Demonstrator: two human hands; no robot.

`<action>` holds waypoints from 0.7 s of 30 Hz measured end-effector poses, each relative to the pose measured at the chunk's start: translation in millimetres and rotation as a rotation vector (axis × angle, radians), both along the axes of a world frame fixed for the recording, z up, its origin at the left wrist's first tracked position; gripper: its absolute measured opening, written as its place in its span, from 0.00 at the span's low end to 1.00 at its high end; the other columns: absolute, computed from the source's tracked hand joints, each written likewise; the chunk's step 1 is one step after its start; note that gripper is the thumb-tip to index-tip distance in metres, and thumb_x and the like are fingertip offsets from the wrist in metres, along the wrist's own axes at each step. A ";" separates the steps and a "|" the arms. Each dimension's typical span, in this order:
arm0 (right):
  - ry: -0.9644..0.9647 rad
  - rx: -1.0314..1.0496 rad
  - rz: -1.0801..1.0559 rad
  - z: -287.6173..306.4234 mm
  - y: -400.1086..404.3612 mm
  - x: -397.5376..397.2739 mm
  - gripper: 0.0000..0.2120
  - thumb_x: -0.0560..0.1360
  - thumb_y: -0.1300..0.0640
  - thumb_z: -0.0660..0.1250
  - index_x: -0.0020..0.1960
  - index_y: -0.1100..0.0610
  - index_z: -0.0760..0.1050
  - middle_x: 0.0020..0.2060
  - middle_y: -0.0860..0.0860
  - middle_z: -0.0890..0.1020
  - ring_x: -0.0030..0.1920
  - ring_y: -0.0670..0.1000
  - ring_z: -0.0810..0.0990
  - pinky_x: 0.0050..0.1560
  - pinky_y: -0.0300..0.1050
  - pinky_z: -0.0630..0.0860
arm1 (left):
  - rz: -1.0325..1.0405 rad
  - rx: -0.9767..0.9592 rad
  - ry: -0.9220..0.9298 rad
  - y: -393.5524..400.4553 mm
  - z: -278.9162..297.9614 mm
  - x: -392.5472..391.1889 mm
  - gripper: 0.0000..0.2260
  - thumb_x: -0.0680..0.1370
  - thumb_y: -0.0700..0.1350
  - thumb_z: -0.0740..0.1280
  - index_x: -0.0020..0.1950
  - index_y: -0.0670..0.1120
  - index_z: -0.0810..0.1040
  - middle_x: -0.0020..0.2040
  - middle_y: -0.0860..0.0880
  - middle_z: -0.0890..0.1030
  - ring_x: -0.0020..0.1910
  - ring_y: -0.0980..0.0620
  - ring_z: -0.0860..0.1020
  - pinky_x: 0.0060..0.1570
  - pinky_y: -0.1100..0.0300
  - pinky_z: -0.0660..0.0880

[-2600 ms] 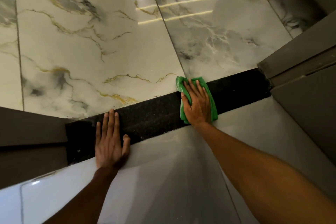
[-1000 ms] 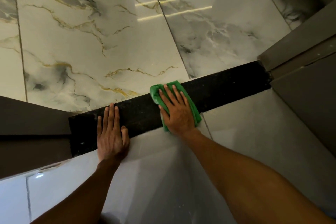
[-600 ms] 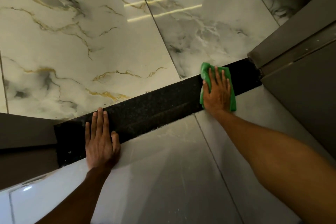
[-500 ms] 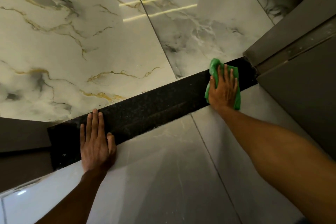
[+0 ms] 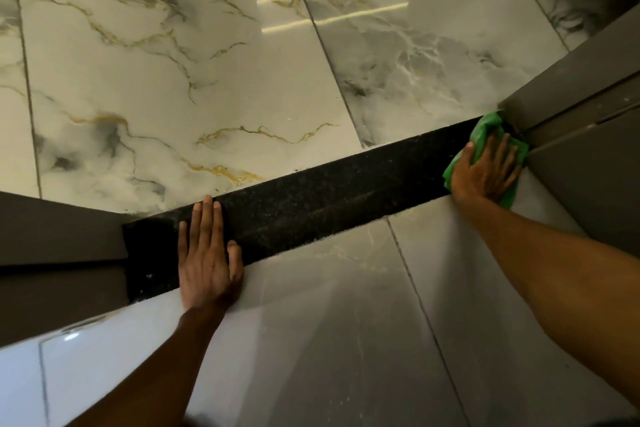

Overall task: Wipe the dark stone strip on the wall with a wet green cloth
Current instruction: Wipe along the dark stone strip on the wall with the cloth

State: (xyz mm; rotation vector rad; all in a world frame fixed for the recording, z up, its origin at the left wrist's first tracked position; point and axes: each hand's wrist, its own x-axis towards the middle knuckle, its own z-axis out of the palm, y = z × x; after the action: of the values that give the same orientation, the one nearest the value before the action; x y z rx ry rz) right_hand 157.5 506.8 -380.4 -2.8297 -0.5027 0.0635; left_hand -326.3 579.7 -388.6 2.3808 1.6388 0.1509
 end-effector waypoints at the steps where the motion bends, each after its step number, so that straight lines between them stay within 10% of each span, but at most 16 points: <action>1: -0.012 0.000 0.010 -1.7 -0.8 -7.6 0.30 0.88 0.43 0.51 0.88 0.50 0.56 0.88 0.52 0.57 0.88 0.57 0.54 0.87 0.62 0.48 | -0.003 0.004 0.000 0.3 -0.5 -0.4 0.34 0.84 0.52 0.51 0.90 0.43 0.52 0.91 0.45 0.51 0.91 0.46 0.50 0.89 0.39 0.50; 21: -0.007 -0.026 0.665 -7.7 17.2 -219.8 0.32 0.87 0.40 0.46 0.89 0.49 0.50 0.89 0.52 0.54 0.89 0.58 0.52 0.88 0.61 0.53 | 0.003 -0.055 0.077 -0.4 10.6 2.8 0.35 0.86 0.58 0.45 0.90 0.43 0.50 0.91 0.44 0.48 0.91 0.46 0.47 0.89 0.40 0.49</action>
State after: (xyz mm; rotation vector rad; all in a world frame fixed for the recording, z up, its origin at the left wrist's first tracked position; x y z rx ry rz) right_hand -62.3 524.0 -388.1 -2.5557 -1.4214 0.1863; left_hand -323.5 579.3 -378.0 2.3707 1.6580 0.0138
